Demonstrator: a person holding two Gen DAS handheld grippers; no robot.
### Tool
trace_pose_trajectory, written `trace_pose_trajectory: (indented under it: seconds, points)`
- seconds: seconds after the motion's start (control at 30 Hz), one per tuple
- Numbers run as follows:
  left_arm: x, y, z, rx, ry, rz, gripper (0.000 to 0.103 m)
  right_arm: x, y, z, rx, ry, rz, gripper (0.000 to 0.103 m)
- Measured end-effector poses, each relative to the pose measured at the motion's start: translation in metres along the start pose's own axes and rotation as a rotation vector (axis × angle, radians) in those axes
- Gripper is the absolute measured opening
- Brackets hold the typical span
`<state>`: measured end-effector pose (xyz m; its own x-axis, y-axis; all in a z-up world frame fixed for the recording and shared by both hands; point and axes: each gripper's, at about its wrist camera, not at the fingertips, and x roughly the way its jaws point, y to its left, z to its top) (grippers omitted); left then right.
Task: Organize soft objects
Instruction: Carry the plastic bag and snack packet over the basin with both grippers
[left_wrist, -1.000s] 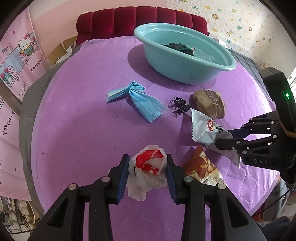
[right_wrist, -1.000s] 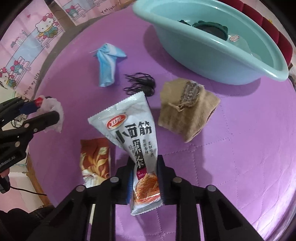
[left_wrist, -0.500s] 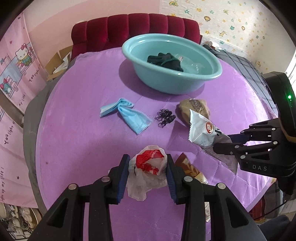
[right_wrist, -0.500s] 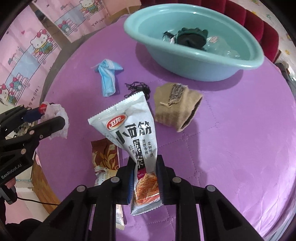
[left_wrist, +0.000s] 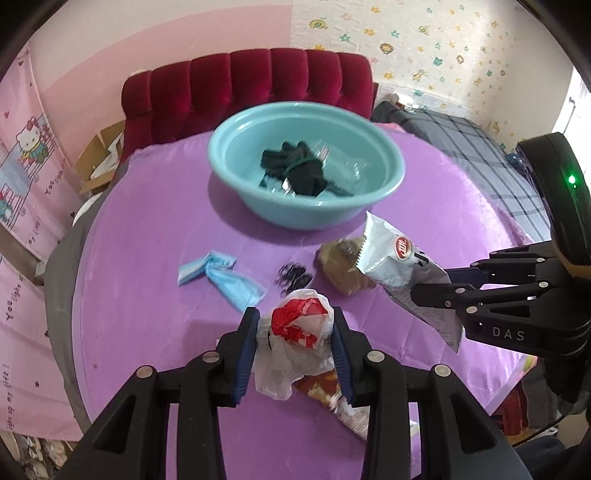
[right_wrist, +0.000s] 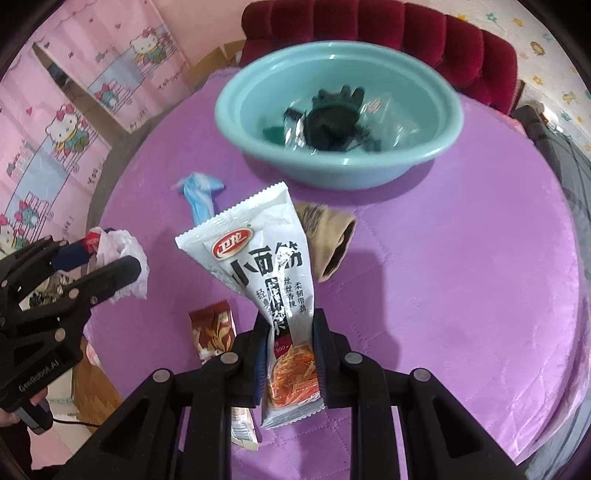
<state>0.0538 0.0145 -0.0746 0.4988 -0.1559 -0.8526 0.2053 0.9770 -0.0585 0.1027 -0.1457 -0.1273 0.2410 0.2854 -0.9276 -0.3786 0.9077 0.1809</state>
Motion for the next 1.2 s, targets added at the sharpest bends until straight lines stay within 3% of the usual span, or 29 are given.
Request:
trace_pose_trajectory:
  seconds: [0.43, 0.7, 1.2]
  points:
    - [-0.006, -0.012, 0.049, 0.069, -0.055, -0.042, 0.041, -0.041, -0.011, 0.033, 0.078, -0.090, -0.035, 0.023]
    - [0.006, -0.009, 0.084, 0.077, -0.070, -0.076, 0.041, -0.045, -0.023, 0.067, 0.118, -0.135, -0.035, 0.023]
    - [0.049, 0.002, 0.144, 0.085, -0.094, -0.065, 0.041, -0.027, -0.052, 0.146, 0.175, -0.185, -0.062, 0.023]
